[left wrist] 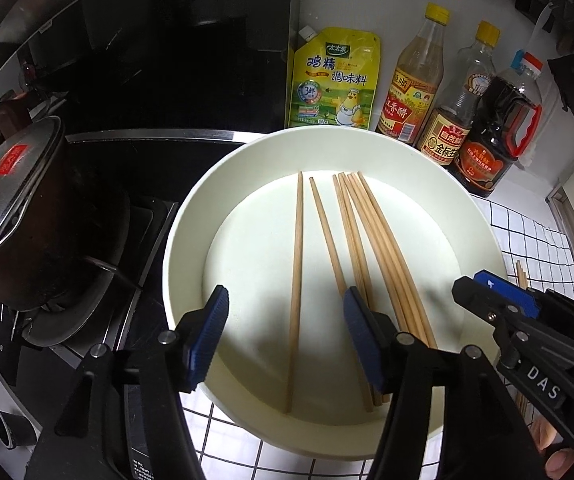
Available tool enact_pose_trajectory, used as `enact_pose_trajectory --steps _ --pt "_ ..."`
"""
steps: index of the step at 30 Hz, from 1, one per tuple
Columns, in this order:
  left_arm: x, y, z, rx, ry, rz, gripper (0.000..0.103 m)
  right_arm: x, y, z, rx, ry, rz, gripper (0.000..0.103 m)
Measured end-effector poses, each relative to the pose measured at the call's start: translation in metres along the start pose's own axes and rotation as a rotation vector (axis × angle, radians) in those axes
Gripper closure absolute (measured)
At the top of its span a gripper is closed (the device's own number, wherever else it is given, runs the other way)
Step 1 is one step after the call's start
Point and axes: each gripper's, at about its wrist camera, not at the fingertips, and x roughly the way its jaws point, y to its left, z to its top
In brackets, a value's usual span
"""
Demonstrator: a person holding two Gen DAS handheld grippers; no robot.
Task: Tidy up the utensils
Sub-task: 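Move both open tools back over the remaining chopsticks on the mat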
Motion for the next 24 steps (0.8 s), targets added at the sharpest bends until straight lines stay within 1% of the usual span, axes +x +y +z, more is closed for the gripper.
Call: enact_pose_trajectory --steps 4,11,13,17,19,21,22,24 --pt "-0.005 -0.002 -0.002 0.003 -0.005 -0.002 0.041 -0.006 -0.002 -0.004 0.004 -0.001 0.004 0.074" --pt "-0.010 -0.010 -0.003 0.015 -0.006 -0.007 0.040 -0.016 -0.012 -0.016 0.021 -0.003 0.006 0.072" --pt "-0.012 -0.015 -0.003 0.021 -0.008 -0.013 0.038 -0.020 -0.017 -0.019 0.034 -0.007 0.004 0.068" --pt "-0.013 -0.024 -0.006 0.041 -0.004 -0.020 0.037 -0.027 -0.026 -0.028 0.058 -0.012 -0.001 0.067" --pt "-0.014 -0.030 -0.007 0.051 -0.004 -0.026 0.037 -0.031 -0.031 -0.032 0.066 -0.015 -0.006 0.064" --pt "-0.017 -0.035 -0.008 0.061 -0.006 -0.034 0.033 -0.034 -0.035 -0.037 0.074 -0.020 -0.012 0.060" --pt "-0.018 -0.038 -0.009 0.066 -0.008 -0.039 0.031 -0.036 -0.039 -0.039 0.079 -0.022 -0.016 0.059" --pt "-0.019 -0.046 -0.011 0.079 -0.009 -0.051 0.030 -0.040 -0.047 -0.045 0.095 -0.022 -0.028 0.059"
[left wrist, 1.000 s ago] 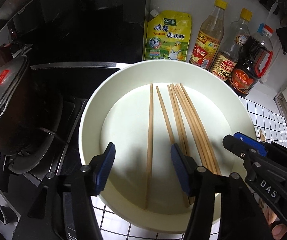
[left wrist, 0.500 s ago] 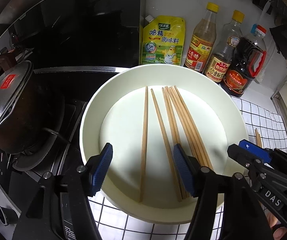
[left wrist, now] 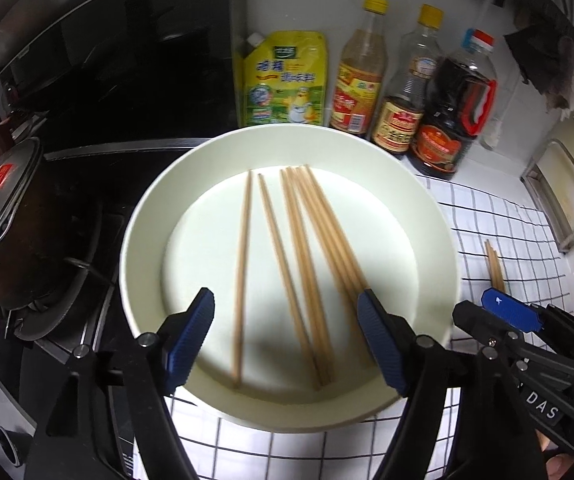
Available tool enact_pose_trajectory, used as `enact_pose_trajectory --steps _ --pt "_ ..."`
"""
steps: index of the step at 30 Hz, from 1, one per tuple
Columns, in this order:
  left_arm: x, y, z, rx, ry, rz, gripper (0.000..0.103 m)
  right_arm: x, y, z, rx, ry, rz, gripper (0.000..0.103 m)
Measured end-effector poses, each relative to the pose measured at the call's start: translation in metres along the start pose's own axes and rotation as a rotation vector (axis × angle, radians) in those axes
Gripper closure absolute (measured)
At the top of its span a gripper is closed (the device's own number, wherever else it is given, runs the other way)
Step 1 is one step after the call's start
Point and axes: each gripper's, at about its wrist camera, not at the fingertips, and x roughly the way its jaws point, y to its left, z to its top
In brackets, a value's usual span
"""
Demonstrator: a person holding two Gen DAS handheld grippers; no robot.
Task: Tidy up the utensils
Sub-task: 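Move both open tools back over the remaining chopsticks on the mat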
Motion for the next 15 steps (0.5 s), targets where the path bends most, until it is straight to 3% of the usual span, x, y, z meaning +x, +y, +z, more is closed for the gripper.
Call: enact_pose_trajectory --steps 15 --pt "-0.007 -0.077 -0.016 0.123 0.004 -0.119 0.027 -0.036 -0.089 -0.040 0.174 -0.021 -0.131 0.054"
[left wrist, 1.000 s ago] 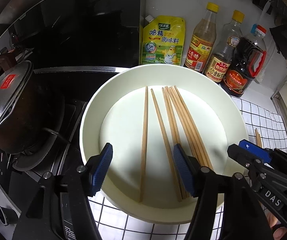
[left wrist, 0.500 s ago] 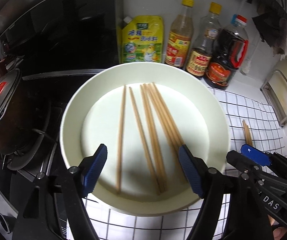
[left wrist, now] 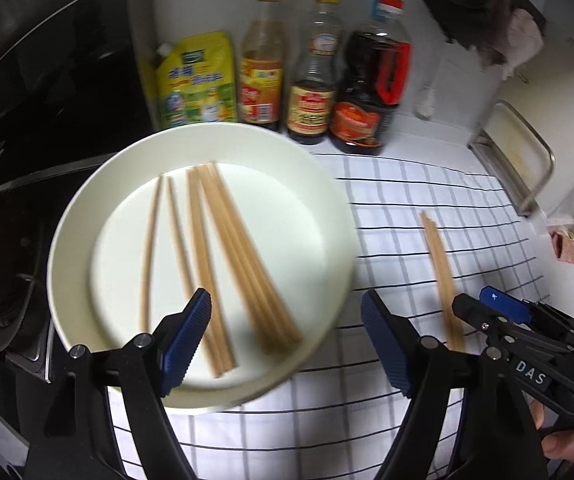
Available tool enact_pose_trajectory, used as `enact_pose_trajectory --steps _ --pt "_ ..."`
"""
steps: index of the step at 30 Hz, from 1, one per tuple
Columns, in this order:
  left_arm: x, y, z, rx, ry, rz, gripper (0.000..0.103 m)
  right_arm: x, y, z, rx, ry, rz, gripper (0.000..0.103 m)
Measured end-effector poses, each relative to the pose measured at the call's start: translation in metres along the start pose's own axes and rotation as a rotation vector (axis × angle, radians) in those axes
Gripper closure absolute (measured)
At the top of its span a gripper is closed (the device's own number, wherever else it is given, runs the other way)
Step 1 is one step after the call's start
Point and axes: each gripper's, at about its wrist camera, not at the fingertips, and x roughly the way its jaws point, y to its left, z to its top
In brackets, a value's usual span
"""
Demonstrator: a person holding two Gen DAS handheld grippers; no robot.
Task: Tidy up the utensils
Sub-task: 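Move both open tools back over the remaining chopsticks on the mat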
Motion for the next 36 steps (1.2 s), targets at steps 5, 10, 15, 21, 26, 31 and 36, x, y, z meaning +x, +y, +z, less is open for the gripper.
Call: enact_pose_trajectory --steps 5,10,15,21,26,31,36 --pt "0.006 -0.023 -0.004 0.027 0.008 -0.019 0.027 -0.003 -0.024 -0.011 0.029 0.008 -0.035 0.053" --pt "0.012 -0.039 -0.008 0.035 0.020 -0.028 0.027 -0.001 -0.042 -0.022 0.044 0.024 -0.051 0.053" --pt "0.015 -0.056 -0.012 0.046 0.014 -0.039 0.027 0.008 -0.056 -0.029 0.024 0.033 -0.082 0.053" --pt "0.027 -0.074 -0.020 0.050 0.026 -0.047 0.026 0.023 -0.072 -0.039 0.024 0.051 -0.082 0.053" --pt "0.034 -0.089 -0.024 0.075 0.026 -0.044 0.025 0.034 -0.078 -0.042 0.020 0.061 -0.071 0.053" --pt "0.043 -0.097 -0.024 0.088 0.032 -0.038 0.024 0.041 -0.076 -0.040 -0.011 0.065 -0.090 0.052" --pt "0.051 -0.099 -0.023 0.088 0.043 -0.032 0.024 0.046 -0.070 -0.036 -0.061 0.067 -0.135 0.052"
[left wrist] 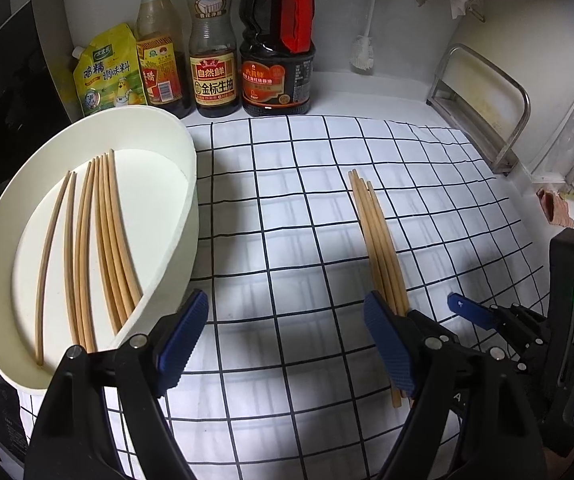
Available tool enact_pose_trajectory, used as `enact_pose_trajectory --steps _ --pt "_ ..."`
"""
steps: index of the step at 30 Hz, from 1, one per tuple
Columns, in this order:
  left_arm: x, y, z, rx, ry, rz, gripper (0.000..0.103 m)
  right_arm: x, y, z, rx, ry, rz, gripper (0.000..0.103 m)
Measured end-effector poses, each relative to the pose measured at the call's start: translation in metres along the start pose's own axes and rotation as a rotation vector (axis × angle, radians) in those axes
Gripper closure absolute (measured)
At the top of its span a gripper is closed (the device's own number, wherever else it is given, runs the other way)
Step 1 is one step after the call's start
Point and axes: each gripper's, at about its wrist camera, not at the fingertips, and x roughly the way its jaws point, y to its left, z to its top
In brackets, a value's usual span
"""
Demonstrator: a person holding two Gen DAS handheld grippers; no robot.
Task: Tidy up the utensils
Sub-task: 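Move both open tools back over the remaining chopsticks on the mat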
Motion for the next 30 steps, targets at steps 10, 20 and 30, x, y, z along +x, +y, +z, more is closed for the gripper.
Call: enact_pose_trajectory --steps 10,20,30 --pt "0.008 -0.011 0.002 0.023 0.002 -0.005 0.024 0.002 -0.013 0.002 -0.031 -0.001 -0.059 0.052" --pt "0.042 -0.034 -0.004 0.065 0.052 -0.010 0.022 -0.007 -0.052 -0.002 0.012 -0.013 -0.073 0.052" --pt "0.060 -0.040 -0.009 0.067 0.087 -0.018 0.022 -0.008 -0.057 0.000 0.022 -0.022 -0.017 0.052"
